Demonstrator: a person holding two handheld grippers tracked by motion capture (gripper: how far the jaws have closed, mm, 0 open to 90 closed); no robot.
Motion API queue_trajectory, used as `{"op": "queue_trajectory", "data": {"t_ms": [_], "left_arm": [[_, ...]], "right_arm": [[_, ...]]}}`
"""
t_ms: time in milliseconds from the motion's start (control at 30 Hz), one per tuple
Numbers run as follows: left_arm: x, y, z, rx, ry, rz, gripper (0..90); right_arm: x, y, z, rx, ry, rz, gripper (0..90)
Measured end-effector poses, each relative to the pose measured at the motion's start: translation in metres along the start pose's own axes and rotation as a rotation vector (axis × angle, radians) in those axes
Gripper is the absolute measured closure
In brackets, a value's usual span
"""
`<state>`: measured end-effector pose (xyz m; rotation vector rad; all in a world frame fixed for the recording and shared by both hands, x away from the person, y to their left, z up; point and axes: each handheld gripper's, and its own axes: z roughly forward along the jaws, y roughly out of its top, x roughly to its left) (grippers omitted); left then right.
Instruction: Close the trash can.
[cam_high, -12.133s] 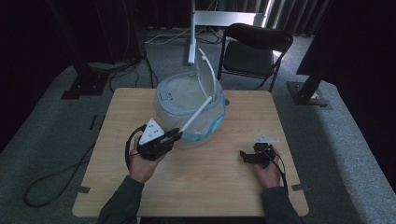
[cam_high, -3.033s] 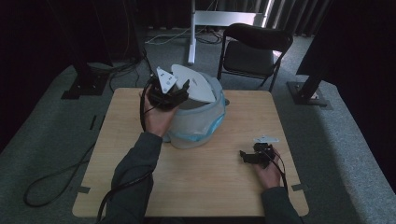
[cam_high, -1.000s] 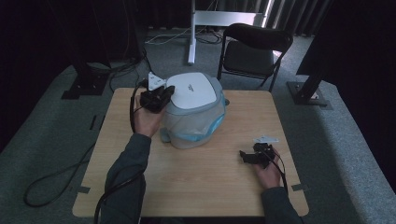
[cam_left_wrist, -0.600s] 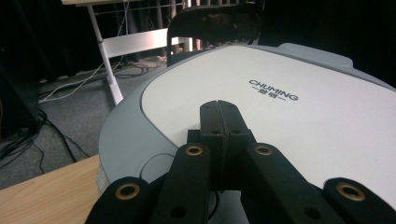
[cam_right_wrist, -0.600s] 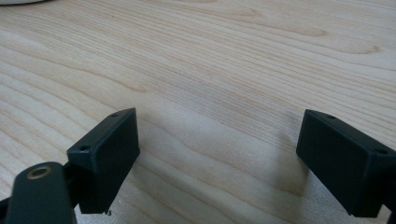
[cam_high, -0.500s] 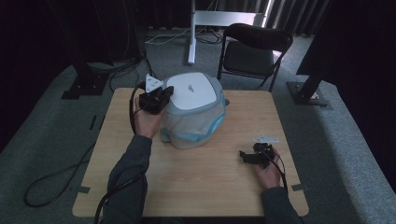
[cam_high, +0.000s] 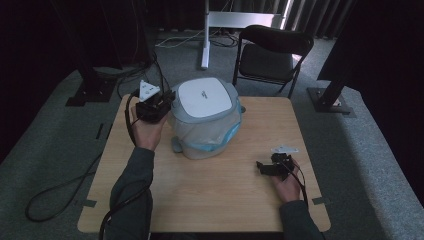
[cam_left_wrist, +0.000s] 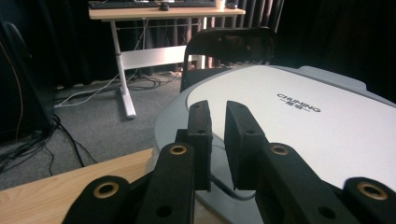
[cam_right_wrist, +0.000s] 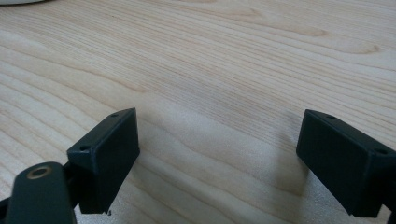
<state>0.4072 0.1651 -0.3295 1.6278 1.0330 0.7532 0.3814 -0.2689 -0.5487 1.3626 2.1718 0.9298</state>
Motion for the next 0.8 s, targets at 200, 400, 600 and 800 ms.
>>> {"op": "queue_trajectory", "data": {"t_ms": [200, 400, 600, 800], "left_arm": [[0.004, -0.003, -0.005, -0.004, 0.01, -0.011, 79.1], [0.008, -0.007, -0.009, -0.001, 0.018, -0.021, 79.1], [0.011, -0.012, -0.009, 0.009, 0.035, -0.033, 79.5], [0.013, -0.022, -0.018, -0.008, 0.054, -0.028, 76.9]], "right_arm": [[0.0, 0.0, 0.0, 0.0, 0.0, 0.001, 12.0], [0.0, 0.0, 0.0, 0.0, 0.0, 0.0, 12.1], [0.0, 0.0, 0.0, -0.001, 0.0, 0.001, 12.1], [0.001, 0.0, 0.0, -0.001, -0.005, 0.006, 12.0]]}}
